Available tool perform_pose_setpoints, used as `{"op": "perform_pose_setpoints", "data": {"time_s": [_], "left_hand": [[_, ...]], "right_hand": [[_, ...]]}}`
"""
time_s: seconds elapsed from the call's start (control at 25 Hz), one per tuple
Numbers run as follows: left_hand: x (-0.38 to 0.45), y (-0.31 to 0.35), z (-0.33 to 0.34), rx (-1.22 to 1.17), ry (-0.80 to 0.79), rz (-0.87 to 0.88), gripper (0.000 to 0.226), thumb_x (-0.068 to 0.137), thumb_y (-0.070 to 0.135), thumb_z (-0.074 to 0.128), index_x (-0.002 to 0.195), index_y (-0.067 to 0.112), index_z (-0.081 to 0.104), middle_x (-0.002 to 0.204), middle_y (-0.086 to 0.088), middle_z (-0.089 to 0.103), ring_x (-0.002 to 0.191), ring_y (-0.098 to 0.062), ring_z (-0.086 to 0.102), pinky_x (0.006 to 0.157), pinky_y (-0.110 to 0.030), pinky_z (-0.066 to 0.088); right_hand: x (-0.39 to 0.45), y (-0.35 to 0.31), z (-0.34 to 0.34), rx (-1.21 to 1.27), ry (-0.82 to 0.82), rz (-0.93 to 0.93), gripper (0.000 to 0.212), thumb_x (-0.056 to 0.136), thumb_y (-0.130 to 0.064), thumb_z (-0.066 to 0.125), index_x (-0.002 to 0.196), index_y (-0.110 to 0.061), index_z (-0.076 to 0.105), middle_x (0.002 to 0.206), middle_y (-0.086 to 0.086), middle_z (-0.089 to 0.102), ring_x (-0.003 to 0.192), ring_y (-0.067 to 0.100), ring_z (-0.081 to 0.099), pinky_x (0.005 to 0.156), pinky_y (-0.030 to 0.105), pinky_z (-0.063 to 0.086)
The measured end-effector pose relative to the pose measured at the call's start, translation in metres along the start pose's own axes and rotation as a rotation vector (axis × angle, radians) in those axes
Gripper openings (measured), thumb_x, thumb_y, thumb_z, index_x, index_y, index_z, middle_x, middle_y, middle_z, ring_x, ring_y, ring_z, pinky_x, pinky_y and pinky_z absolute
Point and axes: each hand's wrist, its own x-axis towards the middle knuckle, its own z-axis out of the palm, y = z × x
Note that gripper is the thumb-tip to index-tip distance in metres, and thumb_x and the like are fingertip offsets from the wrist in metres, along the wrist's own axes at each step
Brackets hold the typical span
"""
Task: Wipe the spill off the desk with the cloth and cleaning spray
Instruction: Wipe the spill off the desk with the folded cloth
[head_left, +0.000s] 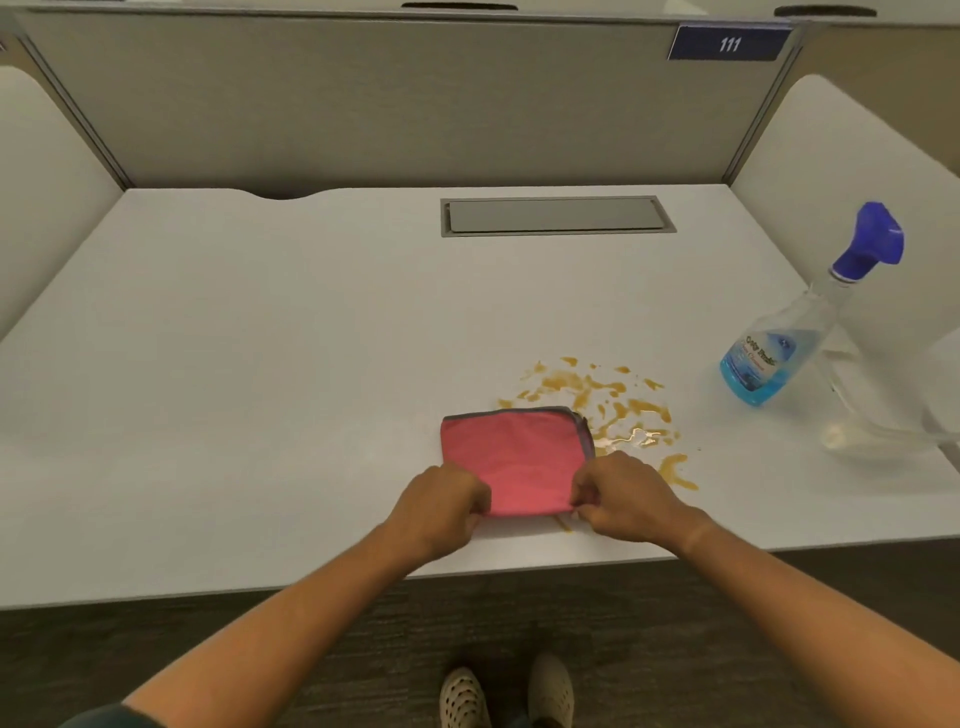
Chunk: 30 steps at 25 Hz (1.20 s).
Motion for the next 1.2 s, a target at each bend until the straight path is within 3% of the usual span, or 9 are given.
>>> {"op": "perform_pose_setpoints", "data": {"time_s": [0.16, 0.28, 0.36, 0.44, 0.56, 0.68, 0.92, 1.04, 1.2], "left_hand": [[-0.006, -0.002, 0.005, -0.051, -0.058, 0.032, 0.022, 0.082, 0.022, 0.058, 0.095, 0.021, 0.076, 0.090, 0.004, 0.074, 0.078, -0.014, 0.065, 0.074, -0.031, 0.056], [-0.011, -0.011, -0.001, -0.155, 0.039, -0.020, 0.027, 0.079, 0.034, 0.056, 0.094, 0.021, 0.076, 0.089, 0.006, 0.075, 0.076, -0.009, 0.065, 0.075, -0.030, 0.057], [-0.008, -0.026, -0.001, -0.171, 0.219, -0.110, 0.034, 0.082, 0.036, 0.054, 0.105, 0.019, 0.072, 0.102, 0.002, 0.073, 0.089, -0.012, 0.065, 0.083, -0.029, 0.054], [0.003, -0.042, 0.000, -0.122, 0.336, -0.188, 0.040, 0.087, 0.031, 0.053, 0.122, 0.015, 0.062, 0.121, -0.005, 0.064, 0.109, -0.021, 0.059, 0.093, -0.033, 0.047], [0.023, -0.064, 0.003, -0.056, 0.339, -0.304, 0.051, 0.093, 0.025, 0.052, 0.142, 0.015, 0.042, 0.147, -0.009, 0.043, 0.134, -0.027, 0.040, 0.108, -0.039, 0.034], [0.036, -0.081, 0.008, -0.044, 0.330, -0.346, 0.057, 0.095, 0.033, 0.038, 0.148, 0.015, 0.032, 0.156, -0.010, 0.032, 0.143, -0.026, 0.030, 0.115, -0.038, 0.025], [0.057, -0.098, 0.017, 0.061, 0.276, -0.314, 0.066, 0.096, 0.043, 0.023, 0.154, 0.012, 0.013, 0.163, -0.010, 0.008, 0.151, -0.021, 0.005, 0.120, -0.032, 0.001], [0.061, -0.100, 0.024, 0.116, 0.236, -0.330, 0.070, 0.095, 0.050, 0.013, 0.154, 0.014, 0.007, 0.163, -0.009, 0.001, 0.151, -0.020, -0.002, 0.122, -0.036, -0.002], [0.063, -0.102, 0.026, 0.158, 0.231, -0.335, 0.067, 0.097, 0.048, 0.014, 0.155, 0.015, 0.004, 0.163, -0.008, -0.001, 0.150, -0.020, -0.005, 0.122, -0.039, -0.001]], "right_hand": [[0.004, 0.000, 0.002, -0.122, -0.108, -0.036, 0.013, 0.075, -0.025, 0.060, 0.079, -0.023, 0.072, 0.077, -0.008, 0.071, 0.073, 0.012, 0.063, 0.067, 0.030, 0.055], [0.015, -0.006, 0.002, -0.097, -0.016, -0.080, 0.020, 0.071, -0.033, 0.054, 0.078, -0.023, 0.070, 0.074, -0.006, 0.068, 0.071, 0.013, 0.060, 0.064, 0.029, 0.051], [0.027, -0.013, 0.008, -0.087, 0.154, -0.156, 0.033, 0.078, -0.044, 0.054, 0.099, -0.024, 0.070, 0.095, -0.005, 0.067, 0.089, 0.013, 0.059, 0.077, 0.028, 0.047], [0.046, -0.021, 0.020, -0.155, 0.246, -0.267, 0.053, 0.083, -0.052, 0.051, 0.126, -0.022, 0.059, 0.126, 0.004, 0.060, 0.116, 0.022, 0.054, 0.098, 0.037, 0.044], [0.074, -0.035, 0.038, -0.260, 0.182, -0.470, 0.068, 0.091, -0.054, 0.043, 0.151, -0.024, 0.031, 0.160, 0.009, 0.026, 0.147, 0.026, 0.022, 0.119, 0.044, 0.019], [0.089, -0.035, 0.048, -0.336, 0.084, -0.574, 0.069, 0.099, -0.054, 0.031, 0.156, -0.024, 0.008, 0.165, 0.005, 0.004, 0.152, 0.021, -0.001, 0.123, 0.044, 0.004], [0.093, -0.026, 0.058, -0.334, 0.069, -0.568, 0.074, 0.098, -0.058, 0.029, 0.156, -0.022, 0.000, 0.165, 0.005, -0.004, 0.151, 0.018, -0.010, 0.123, 0.043, 0.000], [0.095, -0.027, 0.059, -0.292, 0.086, -0.513, 0.074, 0.098, -0.059, 0.026, 0.156, -0.022, -0.002, 0.165, 0.004, -0.005, 0.151, 0.017, -0.012, 0.123, 0.043, 0.000], [0.107, -0.028, 0.057, -0.205, 0.157, -0.336, 0.072, 0.099, -0.056, 0.025, 0.156, -0.019, 0.002, 0.165, 0.003, -0.002, 0.151, 0.016, -0.010, 0.123, 0.044, 0.005]]}}
